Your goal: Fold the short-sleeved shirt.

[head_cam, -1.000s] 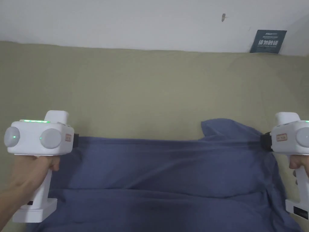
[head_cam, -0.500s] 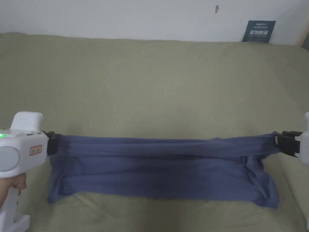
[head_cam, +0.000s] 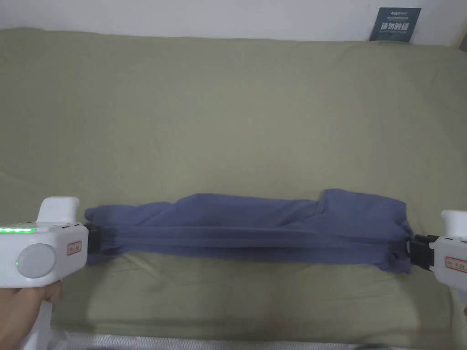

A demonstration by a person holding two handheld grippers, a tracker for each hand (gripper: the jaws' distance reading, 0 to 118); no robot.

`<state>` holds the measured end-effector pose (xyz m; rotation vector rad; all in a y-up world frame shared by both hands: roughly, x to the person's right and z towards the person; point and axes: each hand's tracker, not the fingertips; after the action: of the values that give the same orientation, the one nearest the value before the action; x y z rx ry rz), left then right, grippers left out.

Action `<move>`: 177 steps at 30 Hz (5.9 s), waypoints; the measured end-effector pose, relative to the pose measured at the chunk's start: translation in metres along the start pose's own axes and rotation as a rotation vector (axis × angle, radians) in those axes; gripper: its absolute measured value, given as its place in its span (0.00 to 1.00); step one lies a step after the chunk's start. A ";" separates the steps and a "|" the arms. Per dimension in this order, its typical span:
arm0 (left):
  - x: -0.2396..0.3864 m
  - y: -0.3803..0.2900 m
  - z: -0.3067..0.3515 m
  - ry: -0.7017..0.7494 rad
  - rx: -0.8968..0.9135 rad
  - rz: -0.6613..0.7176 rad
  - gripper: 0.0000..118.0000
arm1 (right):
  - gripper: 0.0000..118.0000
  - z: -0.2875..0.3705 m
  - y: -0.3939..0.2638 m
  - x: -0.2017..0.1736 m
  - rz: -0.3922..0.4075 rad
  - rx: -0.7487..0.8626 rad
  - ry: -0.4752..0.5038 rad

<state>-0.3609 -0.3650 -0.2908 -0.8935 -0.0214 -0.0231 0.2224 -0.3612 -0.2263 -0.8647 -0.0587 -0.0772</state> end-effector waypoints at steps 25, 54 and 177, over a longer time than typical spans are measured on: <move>0.025 0.018 0.035 0.053 0.172 0.018 0.00 | 0.10 0.017 0.022 -0.212 0.091 0.375 0.032; -0.110 0.034 -0.074 -0.813 -0.354 0.551 1.00 | 0.10 -0.007 0.018 -0.253 0.185 0.336 0.025; 0.032 0.032 -0.110 -0.843 -0.399 0.543 0.11 | 0.11 0.039 0.033 -0.190 0.045 0.499 -0.017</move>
<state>-0.3270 -0.4309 -0.3839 -1.2279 -0.5743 0.8833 0.0357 -0.3021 -0.2416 -0.3674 -0.0701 -0.0112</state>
